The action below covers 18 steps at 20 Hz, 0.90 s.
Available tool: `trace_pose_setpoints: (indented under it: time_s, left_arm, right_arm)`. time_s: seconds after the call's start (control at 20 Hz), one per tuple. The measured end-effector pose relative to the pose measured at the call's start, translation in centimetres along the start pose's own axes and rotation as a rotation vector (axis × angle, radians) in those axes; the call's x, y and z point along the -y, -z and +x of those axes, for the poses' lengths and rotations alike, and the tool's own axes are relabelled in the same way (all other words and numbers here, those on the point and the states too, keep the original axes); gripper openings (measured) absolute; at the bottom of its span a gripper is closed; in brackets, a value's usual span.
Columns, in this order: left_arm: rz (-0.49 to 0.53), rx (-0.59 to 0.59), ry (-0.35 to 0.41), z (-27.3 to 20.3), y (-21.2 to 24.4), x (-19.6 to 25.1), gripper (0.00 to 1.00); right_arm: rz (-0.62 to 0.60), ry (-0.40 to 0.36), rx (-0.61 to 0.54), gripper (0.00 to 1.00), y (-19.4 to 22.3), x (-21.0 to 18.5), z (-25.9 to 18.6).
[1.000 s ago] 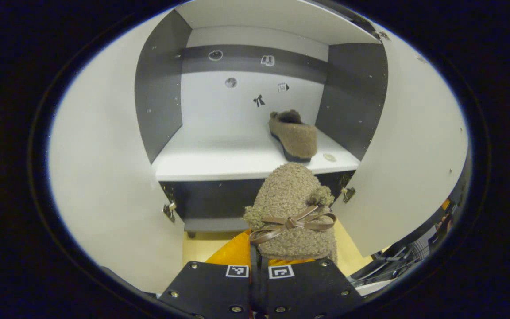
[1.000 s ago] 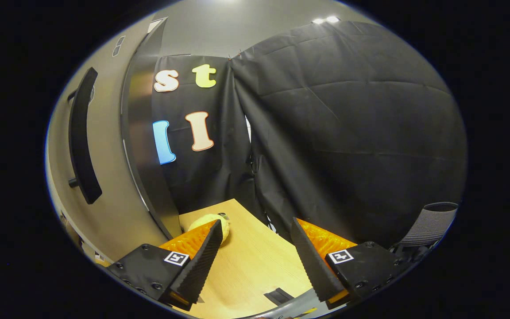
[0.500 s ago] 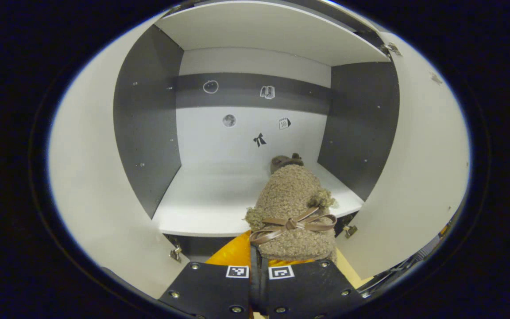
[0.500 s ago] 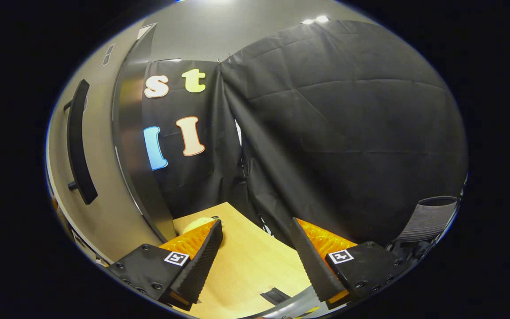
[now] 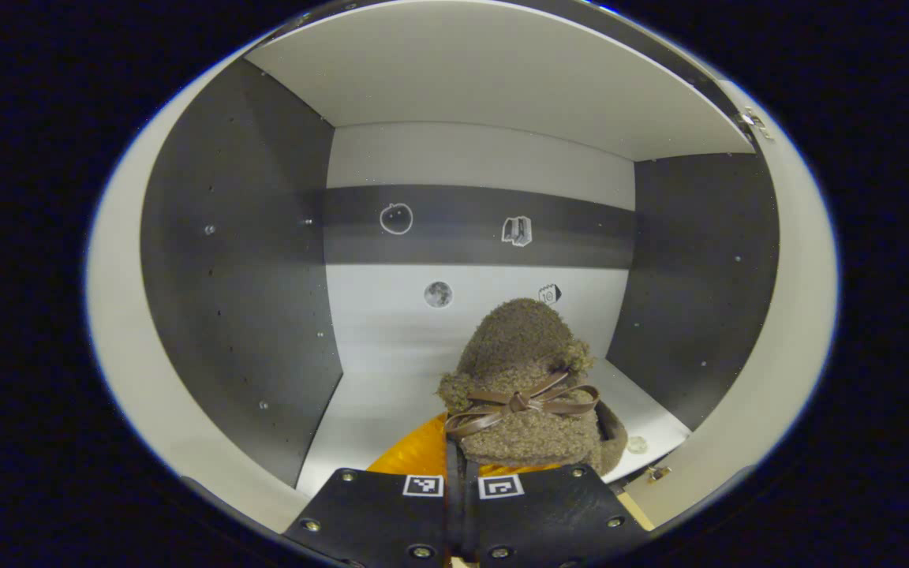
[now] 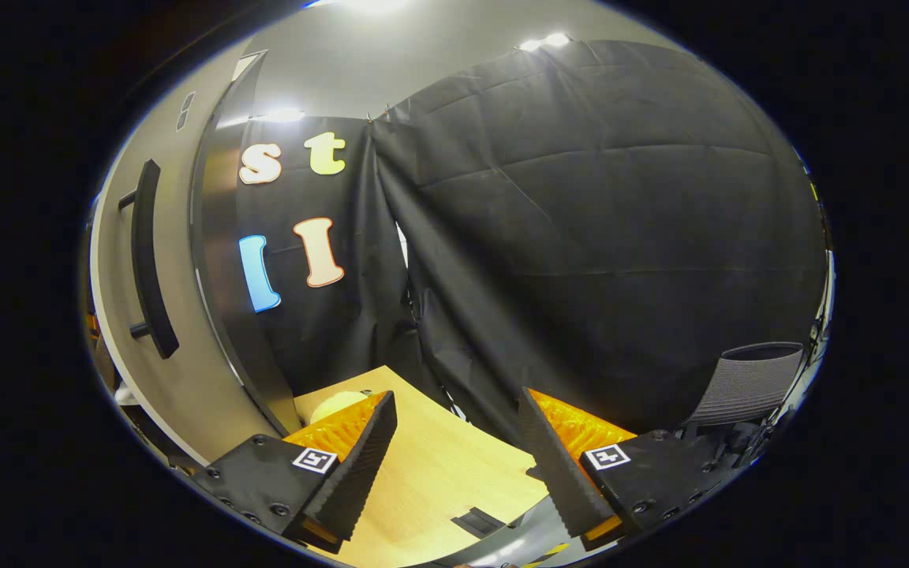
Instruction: Grab one shoe with the right hand and put it into the shoe cabinet, grab the other shoe with the left hand and put it into the shoe cabinet; then close the right door with the right hand and the left door with the left hand.
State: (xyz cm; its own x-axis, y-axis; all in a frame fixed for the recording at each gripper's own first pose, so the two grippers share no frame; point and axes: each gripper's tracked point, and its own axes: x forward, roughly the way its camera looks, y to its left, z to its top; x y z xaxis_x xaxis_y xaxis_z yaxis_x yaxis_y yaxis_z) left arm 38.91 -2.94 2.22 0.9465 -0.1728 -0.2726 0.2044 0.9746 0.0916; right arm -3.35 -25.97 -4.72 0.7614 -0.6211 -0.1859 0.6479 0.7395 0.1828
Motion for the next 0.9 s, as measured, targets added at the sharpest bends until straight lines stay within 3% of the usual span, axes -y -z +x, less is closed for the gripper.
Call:
trace_pose_setpoints:
  time_s: [0.15,0.35,0.9]
  left_arm:
    - [0.036,0.042,-0.042,2.4,-1.0,-0.8,0.01]
    - [0.052,0.035,-0.030,5.7,-0.7,-0.6,0.01]
    - [0.023,-0.102,-0.048,10.0,3.6,-0.1,0.02]
  right_arm:
    - [0.014,0.024,0.005,0.98,0.1,0.7,-1.2]
    - [0.063,0.052,0.003,0.98,0.6,1.6,-2.9]
    - [0.117,0.109,0.010,0.98,1.5,4.3,-5.8]
